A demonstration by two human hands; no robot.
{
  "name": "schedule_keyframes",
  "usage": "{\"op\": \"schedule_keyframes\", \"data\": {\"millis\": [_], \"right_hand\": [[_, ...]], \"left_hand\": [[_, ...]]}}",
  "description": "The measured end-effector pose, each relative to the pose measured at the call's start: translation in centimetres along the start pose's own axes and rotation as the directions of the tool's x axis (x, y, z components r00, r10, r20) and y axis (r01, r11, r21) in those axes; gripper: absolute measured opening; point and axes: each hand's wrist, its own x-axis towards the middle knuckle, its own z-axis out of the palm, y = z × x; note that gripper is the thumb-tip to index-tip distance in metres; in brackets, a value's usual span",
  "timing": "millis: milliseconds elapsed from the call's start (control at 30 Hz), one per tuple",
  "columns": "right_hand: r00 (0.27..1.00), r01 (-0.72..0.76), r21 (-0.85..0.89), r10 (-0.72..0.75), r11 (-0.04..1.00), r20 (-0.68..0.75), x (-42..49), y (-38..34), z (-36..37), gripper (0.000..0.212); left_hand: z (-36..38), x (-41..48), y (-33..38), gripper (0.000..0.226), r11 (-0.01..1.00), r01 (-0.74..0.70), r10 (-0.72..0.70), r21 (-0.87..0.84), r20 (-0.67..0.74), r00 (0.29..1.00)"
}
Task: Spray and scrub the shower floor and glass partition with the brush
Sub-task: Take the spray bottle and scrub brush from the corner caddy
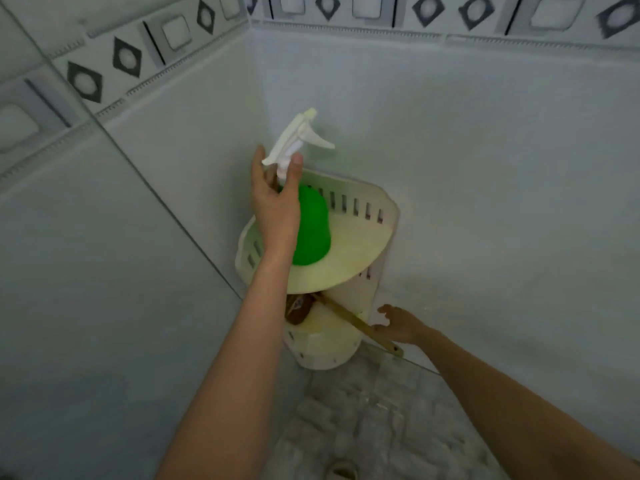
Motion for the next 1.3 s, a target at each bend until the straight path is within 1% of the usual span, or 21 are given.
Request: {"op": "schedule_keyframes", "data": {"millis": [33,100,167,233,300,400,467,500,600,667,700,733,833,933,1067,1133,1200,1300], "right_hand": [[0.999,-0.015,-0.034,0.017,0.999,0.041,1.7,0.2,1.1,0.078],[0.995,-0.047,-0.097,0.055,0.994,0.077,3.4,0.8,2.8,0.083],[0.990,-0.084,-0.086,0.093,0.993,0.108,5.1,1.1,4.2,0.085],[0.984,-0.092,-0.029,0.095,0.995,0.148,6.4,0.8,5.2,0.083],[0.984,-0.085,-0.023,0.087,0.996,0.153,7.3,0.5,5.7,0.077],[0.991,-0.103,-0.029,0.105,0.994,0.084,7.9,-0.1,5.4,0.060],[0.995,-0.085,-0.052,0.088,0.995,0.051,7.8,-0.5,4.7,0.047],[0.996,-0.070,-0.075,0.073,0.995,0.049,7.7,-0.6,4.3,0.045],[0.998,-0.021,-0.069,0.025,0.997,0.057,7.0,-1.3,2.8,0.045],[0.998,0.013,-0.022,-0.011,1.000,0.056,6.2,-2.0,1.8,0.041],[0.999,0.036,-0.033,-0.034,0.999,0.042,5.8,-2.5,1.4,0.041],[0.998,0.058,-0.075,-0.057,0.996,0.011,5.2,-3.0,0.9,0.043],[0.992,0.080,-0.208,-0.099,0.975,-0.081,3.2,-4.1,-0.1,0.047],[0.992,0.053,-0.207,-0.074,0.977,-0.099,1.0,-3.4,-0.4,0.045],[0.986,0.012,-0.091,-0.026,0.996,-0.162,-4.4,0.5,0.0,0.045],[0.979,-0.032,-0.026,0.026,0.999,-0.204,-7.7,3.4,0.6,0.045],[0.965,-0.093,0.024,0.096,0.995,-0.245,-11.1,6.6,1.6,0.045],[0.914,-0.216,0.170,0.261,0.961,-0.312,-16.2,12.0,3.8,0.042]], "left_hand": [[0.0,0.5,-0.7,0.046,1.000,-0.009,0.008,0.018,0.012,1.000],[0.1,0.5,-0.8,0.025,1.000,-0.025,0.024,0.012,0.032,0.999],[0.2,0.6,-0.8,0.012,1.000,-0.023,0.023,0.000,0.034,0.999],[0.1,1.1,-1.4,0.007,0.999,-0.050,0.049,0.017,0.044,0.998],[-0.2,1.4,-1.7,0.009,0.997,-0.071,0.069,0.030,0.053,0.996],[-0.2,1.7,-1.5,0.011,0.997,-0.073,0.072,0.027,0.053,0.996],[-0.1,1.9,-1.2,0.011,0.998,-0.061,0.060,0.026,0.049,0.997],[0.0,2.0,-1.1,0.013,0.998,-0.058,0.056,0.036,0.049,0.997],[0.1,2.0,-0.2,0.019,0.998,-0.028,0.023,0.060,0.072,0.997],[0.2,1.9,0.3,0.011,0.999,-0.001,-0.003,0.039,0.095,0.996],[0.3,2.0,0.5,0.006,1.000,0.009,-0.012,0.024,0.106,0.994],[0.4,1.9,0.9,0.003,1.000,0.017,-0.018,0.009,0.117,0.993],[0.6,1.7,1.6,0.012,1.000,0.012,-0.014,0.019,0.128,0.992],[0.7,1.1,1.8,0.012,0.999,0.020,-0.023,0.030,0.115,0.993],[1.1,-1.4,2.7,0.020,0.999,0.002,-0.010,0.054,0.146,0.989],[1.7,-3.6,3.3,0.023,0.997,-0.014,-0.003,0.079,0.217,0.976],[2.8,-6.1,3.5,0.025,0.995,-0.033,0.000,0.093,0.327,0.945],[5.2,-10.3,2.9,0.026,0.995,-0.028,-0.026,0.100,0.504,0.864]]}}
